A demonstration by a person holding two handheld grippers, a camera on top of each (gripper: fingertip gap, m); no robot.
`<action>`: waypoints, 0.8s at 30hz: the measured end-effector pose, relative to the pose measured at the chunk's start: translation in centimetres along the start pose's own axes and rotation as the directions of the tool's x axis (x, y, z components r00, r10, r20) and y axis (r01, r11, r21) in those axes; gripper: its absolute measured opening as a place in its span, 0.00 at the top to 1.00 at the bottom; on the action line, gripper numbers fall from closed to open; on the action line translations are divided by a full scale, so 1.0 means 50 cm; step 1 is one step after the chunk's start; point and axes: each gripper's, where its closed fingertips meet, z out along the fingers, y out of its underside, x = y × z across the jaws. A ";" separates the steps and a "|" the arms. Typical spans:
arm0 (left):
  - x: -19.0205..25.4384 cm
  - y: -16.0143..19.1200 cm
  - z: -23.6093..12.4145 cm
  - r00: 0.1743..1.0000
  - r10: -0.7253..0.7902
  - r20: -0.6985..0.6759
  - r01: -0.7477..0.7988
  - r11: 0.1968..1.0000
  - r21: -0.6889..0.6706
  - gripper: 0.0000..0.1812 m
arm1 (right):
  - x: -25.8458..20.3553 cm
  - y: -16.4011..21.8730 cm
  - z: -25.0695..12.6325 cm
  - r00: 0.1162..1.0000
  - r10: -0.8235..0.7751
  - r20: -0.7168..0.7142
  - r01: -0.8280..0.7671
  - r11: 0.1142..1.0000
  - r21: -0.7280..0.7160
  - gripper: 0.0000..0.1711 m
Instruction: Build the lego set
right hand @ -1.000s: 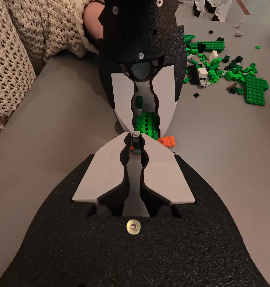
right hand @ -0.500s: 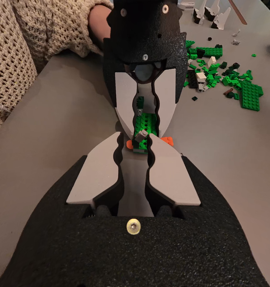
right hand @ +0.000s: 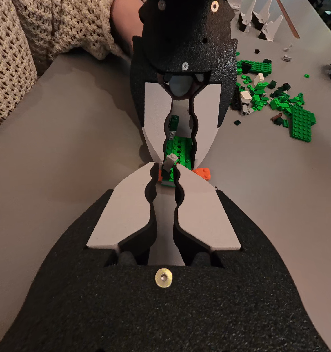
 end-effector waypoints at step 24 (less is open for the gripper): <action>-0.010 -0.005 0.006 0.999 0.012 0.039 -0.012 1.000 0.014 0.80 | -0.004 -0.013 -0.029 0.999 -0.020 0.029 0.019 0.999 0.026 1.00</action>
